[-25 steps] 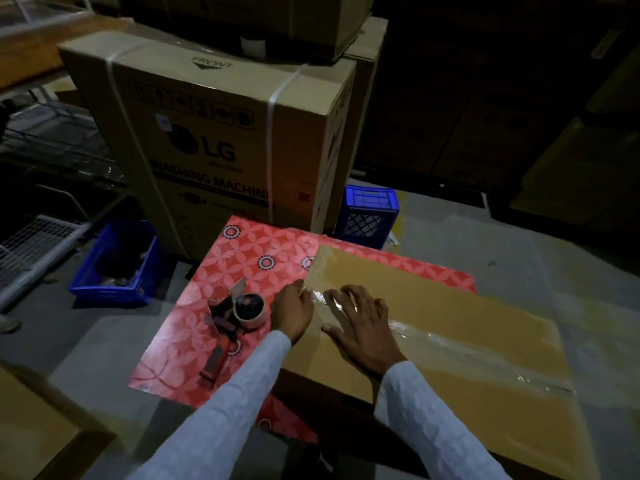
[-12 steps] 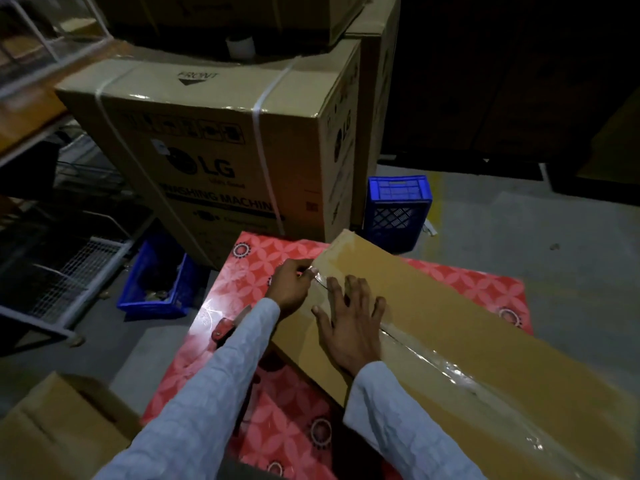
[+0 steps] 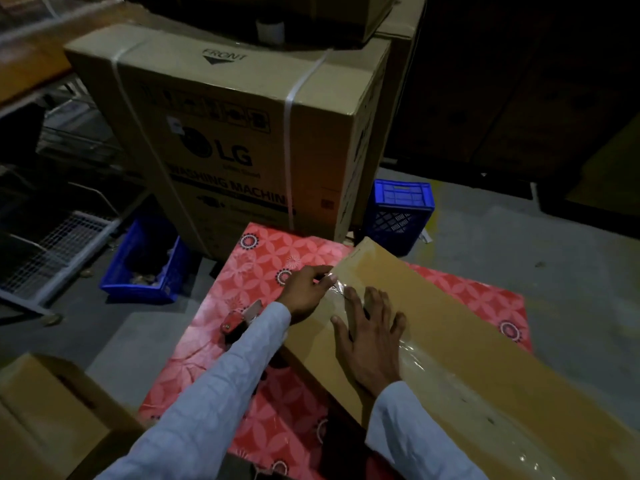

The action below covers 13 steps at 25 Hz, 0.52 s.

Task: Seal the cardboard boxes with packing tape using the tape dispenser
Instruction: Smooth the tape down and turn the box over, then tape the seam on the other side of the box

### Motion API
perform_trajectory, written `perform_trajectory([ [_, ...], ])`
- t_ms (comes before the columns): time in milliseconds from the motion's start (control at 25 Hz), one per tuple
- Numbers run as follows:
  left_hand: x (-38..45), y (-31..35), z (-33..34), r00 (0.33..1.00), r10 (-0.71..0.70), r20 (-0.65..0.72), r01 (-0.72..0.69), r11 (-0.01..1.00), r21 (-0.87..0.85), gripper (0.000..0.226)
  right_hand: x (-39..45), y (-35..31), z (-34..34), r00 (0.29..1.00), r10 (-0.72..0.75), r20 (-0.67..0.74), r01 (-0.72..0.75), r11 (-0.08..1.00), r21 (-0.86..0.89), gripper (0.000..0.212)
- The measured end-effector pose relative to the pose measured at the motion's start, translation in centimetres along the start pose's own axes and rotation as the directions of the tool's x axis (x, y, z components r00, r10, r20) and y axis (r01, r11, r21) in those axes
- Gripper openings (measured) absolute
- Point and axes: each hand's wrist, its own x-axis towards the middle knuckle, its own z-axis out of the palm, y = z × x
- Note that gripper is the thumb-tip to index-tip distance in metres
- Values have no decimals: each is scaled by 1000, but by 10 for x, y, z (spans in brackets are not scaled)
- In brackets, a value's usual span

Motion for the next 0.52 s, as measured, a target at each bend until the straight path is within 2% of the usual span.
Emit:
perform_trajectory([
  [80, -4, -3, -12, 996, -1, 85, 11, 993, -117, 36, 1, -7, -4, 1000, 9, -9, -9, 1000, -2, 62],
  [120, -9, -5, -19, 996, -11, 83, 29, 974, -224, 28, 3, -12, -5, 1000, -8, -15, 8, 1000, -3, 63],
  [200, -21, -26, -31, 994, -103, -38, 75, 891, -448, 16, 3, -26, -3, 994, -109, 4, 109, 994, -6, 64],
  [240, -31, -42, -34, 979, -169, -116, 86, 854, -514, 14, 3, -32, 0, 983, -181, 33, 182, 983, -10, 65],
  [280, -44, -60, -38, 950, -242, -196, 115, 858, -501, 16, 3, -39, 2, 964, -259, 63, 261, 965, -19, 66],
  [320, -56, -81, -40, 918, -293, -267, 153, 883, -444, 18, 6, -46, 4, 941, -326, 91, 329, 944, -17, 67],
  [400, -87, -124, -47, 893, -342, -293, 311, 939, -149, 10, 12, -61, 7, 902, -403, 157, 408, 913, -1, 75],
  [440, -100, -144, -46, 889, -366, -276, 387, 922, 25, 20, 15, -64, 7, 884, -427, 188, 440, 898, -26, 85],
  [520, -117, -176, -42, 855, -477, -203, 516, 821, 246, 62, 21, -65, 11, 851, -474, 227, 510, 849, -137, 101],
])
